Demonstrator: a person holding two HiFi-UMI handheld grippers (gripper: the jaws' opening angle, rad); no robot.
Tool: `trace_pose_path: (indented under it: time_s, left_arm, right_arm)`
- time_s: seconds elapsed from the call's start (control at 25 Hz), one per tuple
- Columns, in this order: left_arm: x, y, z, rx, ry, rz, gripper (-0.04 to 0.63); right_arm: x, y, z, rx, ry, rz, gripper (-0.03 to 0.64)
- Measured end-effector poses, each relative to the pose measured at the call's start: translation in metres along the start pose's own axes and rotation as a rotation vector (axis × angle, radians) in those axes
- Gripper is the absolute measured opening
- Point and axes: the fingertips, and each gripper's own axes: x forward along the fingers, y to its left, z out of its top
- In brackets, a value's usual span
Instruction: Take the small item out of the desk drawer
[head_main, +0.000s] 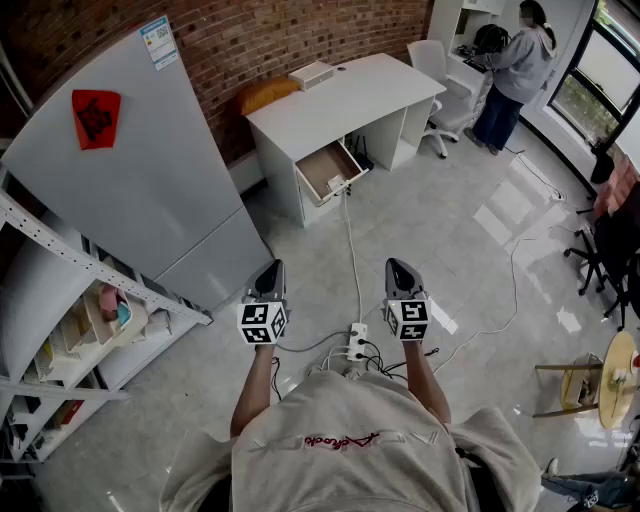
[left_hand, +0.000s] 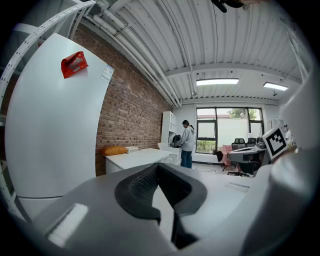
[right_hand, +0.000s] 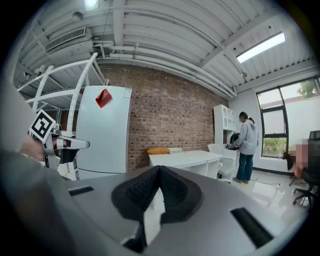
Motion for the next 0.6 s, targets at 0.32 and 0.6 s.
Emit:
trace_pose_path:
  time_s: [0.32, 0.6]
  left_arm:
    - [0.008, -0.005, 0.003, 0.009, 0.003, -0.004, 0.009]
    - [0.012, -0.010, 0.004, 0.019, 0.007, -0.004, 0.009]
  right_arm:
    - [0.004, -0.006, -0.002, 0.002, 0.003, 0.005, 0.011]
    - [0.004, -0.014, -0.001, 0.041, -0.024, 0.013, 0.011]
